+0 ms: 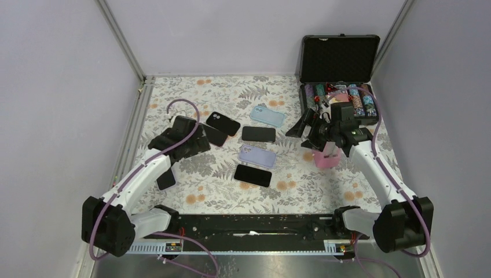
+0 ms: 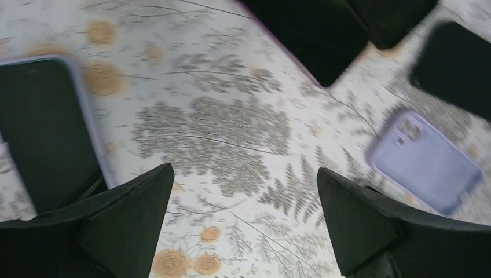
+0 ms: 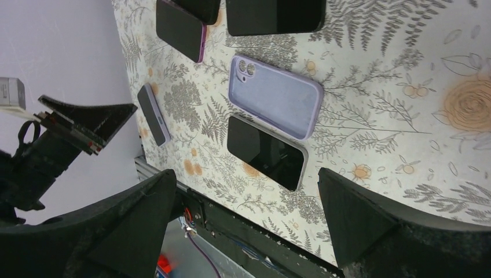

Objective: Take the phone out of the phone case
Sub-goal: Move the phone to the center of the board.

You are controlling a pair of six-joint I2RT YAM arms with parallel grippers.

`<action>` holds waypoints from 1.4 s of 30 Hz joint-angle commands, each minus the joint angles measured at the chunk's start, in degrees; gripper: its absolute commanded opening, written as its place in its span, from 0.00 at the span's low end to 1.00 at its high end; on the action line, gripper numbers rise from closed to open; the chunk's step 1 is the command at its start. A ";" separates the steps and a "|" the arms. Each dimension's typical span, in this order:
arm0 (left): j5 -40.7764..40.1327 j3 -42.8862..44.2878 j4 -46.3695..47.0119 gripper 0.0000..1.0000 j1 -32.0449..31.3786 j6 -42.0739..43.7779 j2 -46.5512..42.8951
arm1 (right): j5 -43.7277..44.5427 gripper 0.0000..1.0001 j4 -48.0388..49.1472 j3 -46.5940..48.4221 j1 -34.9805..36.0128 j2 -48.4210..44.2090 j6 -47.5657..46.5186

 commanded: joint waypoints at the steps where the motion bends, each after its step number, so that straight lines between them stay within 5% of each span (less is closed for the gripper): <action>1: -8.10 -1.62 -4.66 0.99 7.32 -5.13 -1.47 | -2.33 1.00 3.09 4.17 2.97 2.99 -0.20; 11: -2.51 -6.11 -1.46 0.99 34.76 -7.10 4.46 | -4.80 1.00 6.38 5.07 5.14 6.08 3.43; 15: 0.06 -6.96 2.06 0.99 40.82 -8.08 5.98 | -5.91 1.00 4.68 6.39 5.14 6.81 2.70; 29: -5.54 -13.25 6.50 0.99 45.59 -15.45 4.60 | -7.79 1.00 2.83 6.87 5.19 5.81 2.46; 42: 18.29 -26.07 30.35 0.98 46.05 -17.89 0.33 | -7.04 1.00 2.82 6.62 5.05 4.69 2.62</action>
